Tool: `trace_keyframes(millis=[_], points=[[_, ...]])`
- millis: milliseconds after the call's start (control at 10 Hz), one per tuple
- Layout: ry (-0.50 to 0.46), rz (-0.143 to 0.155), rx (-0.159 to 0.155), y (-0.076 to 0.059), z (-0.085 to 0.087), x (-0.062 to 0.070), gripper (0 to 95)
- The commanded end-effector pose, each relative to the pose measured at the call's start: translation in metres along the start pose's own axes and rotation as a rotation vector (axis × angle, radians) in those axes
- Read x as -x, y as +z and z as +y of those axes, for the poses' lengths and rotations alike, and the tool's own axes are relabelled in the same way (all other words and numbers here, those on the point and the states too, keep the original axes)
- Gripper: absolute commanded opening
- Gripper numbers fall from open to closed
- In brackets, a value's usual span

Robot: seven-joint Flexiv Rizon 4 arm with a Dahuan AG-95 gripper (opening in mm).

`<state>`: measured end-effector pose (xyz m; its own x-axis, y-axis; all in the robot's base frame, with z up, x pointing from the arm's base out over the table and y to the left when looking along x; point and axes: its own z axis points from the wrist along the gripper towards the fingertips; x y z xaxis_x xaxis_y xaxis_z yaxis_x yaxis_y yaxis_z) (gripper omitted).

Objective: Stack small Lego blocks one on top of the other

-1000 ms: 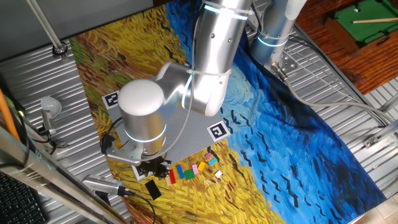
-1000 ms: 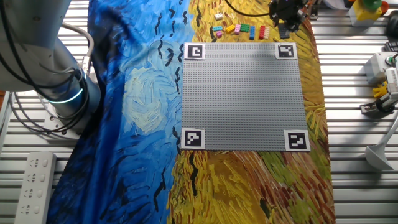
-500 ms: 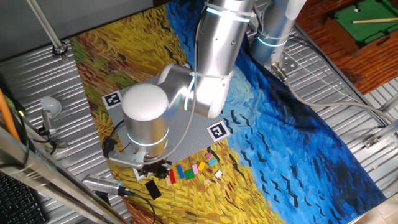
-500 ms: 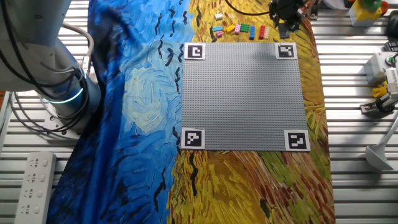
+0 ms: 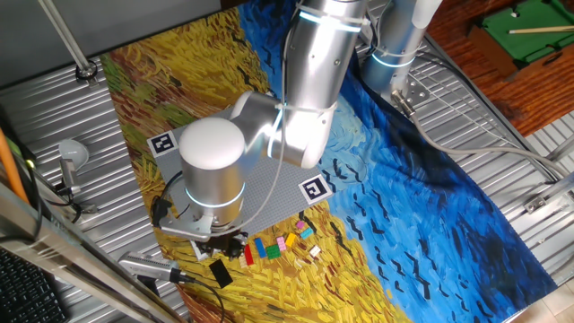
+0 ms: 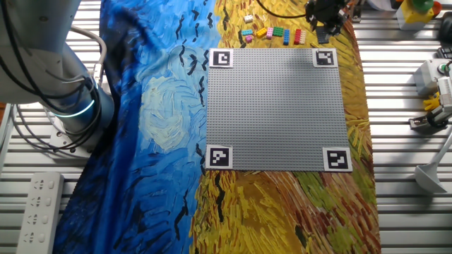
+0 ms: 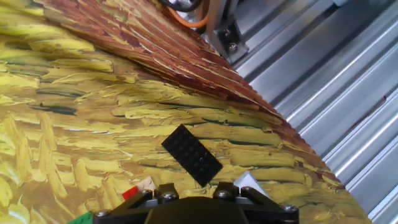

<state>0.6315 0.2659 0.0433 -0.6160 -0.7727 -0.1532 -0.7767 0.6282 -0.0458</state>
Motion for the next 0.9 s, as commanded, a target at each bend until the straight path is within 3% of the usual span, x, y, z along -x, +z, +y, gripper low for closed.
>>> trace_keyframes(millis=[100, 900], points=[[-0.005, -0.006, -0.005, 0.005, 0.001, 0.006, 38.0], [-0.009, -0.020, -0.024, 0.023, -0.002, 0.016, 38.0]])
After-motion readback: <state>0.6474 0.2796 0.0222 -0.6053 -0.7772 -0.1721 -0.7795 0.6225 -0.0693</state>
